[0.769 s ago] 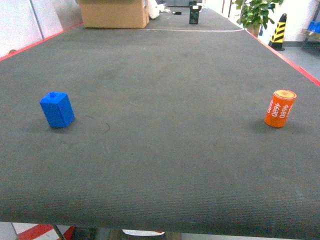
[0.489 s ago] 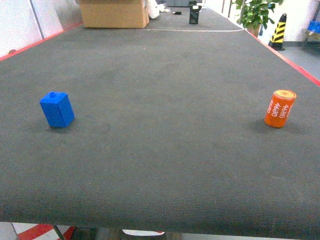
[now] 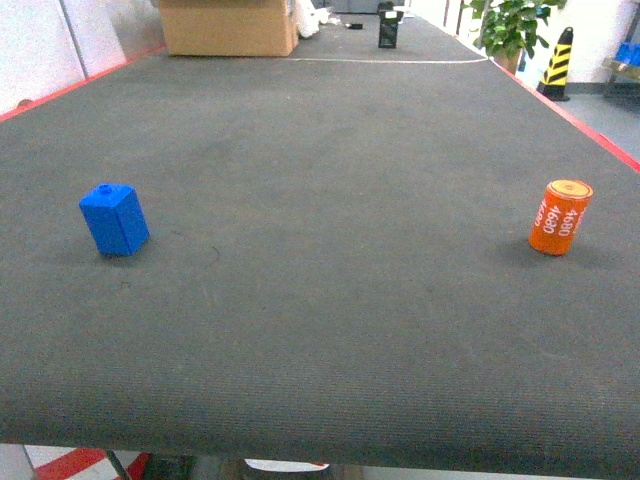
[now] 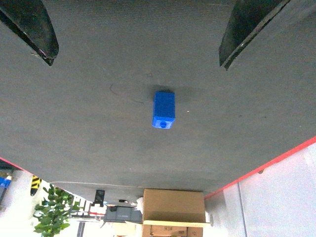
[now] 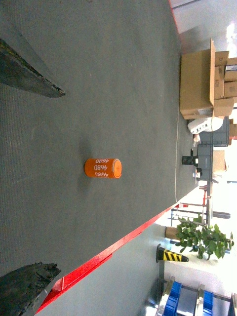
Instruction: Sort blue parts and orange caps into right shelf containers
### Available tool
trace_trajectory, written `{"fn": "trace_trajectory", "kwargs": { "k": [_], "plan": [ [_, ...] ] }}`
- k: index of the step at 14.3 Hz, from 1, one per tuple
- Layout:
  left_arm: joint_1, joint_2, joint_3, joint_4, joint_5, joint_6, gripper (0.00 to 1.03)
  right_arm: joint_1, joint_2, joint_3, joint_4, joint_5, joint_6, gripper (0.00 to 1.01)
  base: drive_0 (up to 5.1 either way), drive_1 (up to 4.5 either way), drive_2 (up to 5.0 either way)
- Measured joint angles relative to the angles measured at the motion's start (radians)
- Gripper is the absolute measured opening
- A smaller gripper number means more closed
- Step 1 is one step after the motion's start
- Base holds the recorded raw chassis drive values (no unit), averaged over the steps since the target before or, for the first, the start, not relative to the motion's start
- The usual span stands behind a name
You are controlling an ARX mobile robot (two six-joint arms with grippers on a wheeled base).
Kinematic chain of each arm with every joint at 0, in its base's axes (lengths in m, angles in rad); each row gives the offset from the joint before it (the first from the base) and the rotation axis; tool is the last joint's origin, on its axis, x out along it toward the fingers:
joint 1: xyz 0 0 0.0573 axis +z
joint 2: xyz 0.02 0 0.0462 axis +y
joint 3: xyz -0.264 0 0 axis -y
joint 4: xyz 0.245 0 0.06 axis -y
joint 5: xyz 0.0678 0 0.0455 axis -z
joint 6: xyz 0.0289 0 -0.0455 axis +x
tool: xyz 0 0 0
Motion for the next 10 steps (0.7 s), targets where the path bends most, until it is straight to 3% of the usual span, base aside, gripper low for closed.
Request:
{"fn": "trace_trajectory", "kwargs": {
  "k": [10],
  "plan": [
    [0.0,0.0,0.0,0.0,0.0,0.0,0.98,0.0,0.0,0.0,0.0,0.0,0.0,0.98,0.0,0.0,0.0]
  ]
}}
